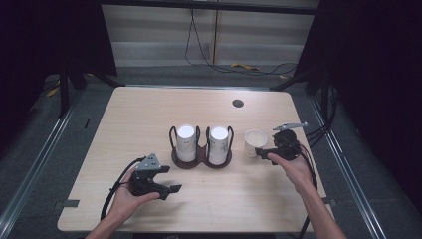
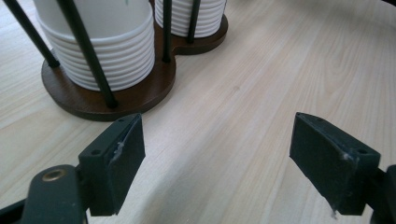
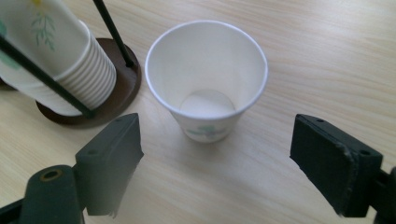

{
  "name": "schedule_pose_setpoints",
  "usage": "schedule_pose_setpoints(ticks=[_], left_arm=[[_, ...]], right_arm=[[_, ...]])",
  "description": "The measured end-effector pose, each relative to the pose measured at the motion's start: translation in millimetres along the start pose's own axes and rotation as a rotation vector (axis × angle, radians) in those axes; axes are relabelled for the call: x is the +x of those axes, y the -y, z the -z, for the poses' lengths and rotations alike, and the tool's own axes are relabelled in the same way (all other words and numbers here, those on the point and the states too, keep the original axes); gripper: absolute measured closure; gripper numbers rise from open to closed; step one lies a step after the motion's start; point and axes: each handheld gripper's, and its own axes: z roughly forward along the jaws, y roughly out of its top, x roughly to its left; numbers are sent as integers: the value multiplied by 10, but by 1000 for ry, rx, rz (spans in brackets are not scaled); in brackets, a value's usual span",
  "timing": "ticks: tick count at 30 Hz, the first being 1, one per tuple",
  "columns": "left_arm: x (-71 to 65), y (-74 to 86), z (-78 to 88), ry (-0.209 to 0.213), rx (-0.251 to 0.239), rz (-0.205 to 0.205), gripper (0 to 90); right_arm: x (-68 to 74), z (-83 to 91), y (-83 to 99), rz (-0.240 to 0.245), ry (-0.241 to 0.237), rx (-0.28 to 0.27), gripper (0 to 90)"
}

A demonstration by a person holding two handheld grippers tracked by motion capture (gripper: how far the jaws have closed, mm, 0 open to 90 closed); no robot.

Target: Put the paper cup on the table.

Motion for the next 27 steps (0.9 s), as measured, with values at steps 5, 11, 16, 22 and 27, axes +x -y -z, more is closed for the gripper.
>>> schedule_pose_setpoints(ticks=[5, 11, 16, 22, 27], left_arm=[[20, 47, 31, -23, 1, 20, 181], [31, 142, 51, -50, 21, 22, 181], [12, 176, 53, -44, 10, 43, 183], [22, 198, 57, -75, -13, 59, 183], [36, 199, 73, -64, -49, 129, 165]], right_arm=[[6, 73, 144, -6, -3, -29, 167], [119, 177, 360, -35, -31, -84, 213], [305, 241, 603, -54, -42, -139, 226], [409, 286, 815, -45, -62, -206, 226], [425, 286, 933, -66, -54, -233, 198]])
